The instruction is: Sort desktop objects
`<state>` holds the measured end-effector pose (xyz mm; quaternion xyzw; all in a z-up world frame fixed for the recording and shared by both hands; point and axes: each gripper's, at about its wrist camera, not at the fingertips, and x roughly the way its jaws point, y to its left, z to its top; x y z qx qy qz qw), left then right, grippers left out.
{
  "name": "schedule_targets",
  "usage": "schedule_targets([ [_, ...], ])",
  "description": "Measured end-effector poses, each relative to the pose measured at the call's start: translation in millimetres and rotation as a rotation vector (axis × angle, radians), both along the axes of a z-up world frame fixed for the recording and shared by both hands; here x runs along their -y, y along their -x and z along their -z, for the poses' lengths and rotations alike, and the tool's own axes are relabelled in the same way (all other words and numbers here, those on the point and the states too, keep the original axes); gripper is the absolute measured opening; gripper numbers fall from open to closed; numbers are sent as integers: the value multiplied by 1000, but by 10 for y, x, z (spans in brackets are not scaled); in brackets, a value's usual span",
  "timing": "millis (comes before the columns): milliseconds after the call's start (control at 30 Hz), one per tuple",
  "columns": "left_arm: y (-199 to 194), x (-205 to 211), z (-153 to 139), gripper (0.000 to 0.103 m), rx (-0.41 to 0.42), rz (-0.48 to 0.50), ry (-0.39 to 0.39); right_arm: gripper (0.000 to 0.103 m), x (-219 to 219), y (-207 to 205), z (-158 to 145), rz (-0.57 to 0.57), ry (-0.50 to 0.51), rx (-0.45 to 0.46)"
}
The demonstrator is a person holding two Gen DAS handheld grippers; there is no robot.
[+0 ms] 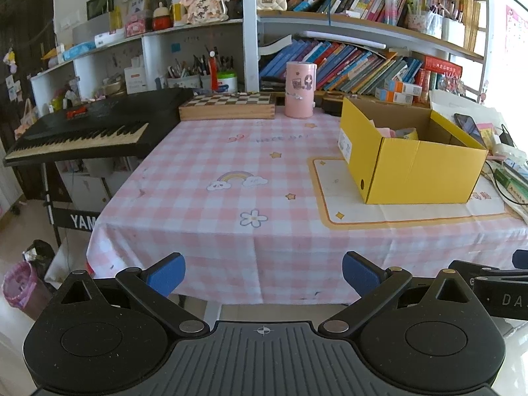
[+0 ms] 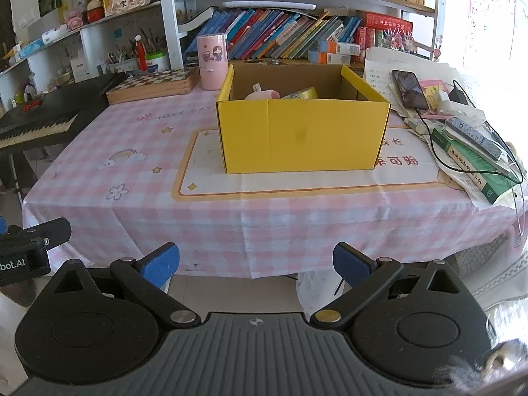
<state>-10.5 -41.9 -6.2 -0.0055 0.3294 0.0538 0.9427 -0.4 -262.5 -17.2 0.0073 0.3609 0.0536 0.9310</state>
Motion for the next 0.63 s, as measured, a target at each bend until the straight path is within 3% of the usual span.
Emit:
schedule_targets([
  [633,-52,-76,66,103,-36,0,27,100,-17,-51,39,18,-7,-21],
])
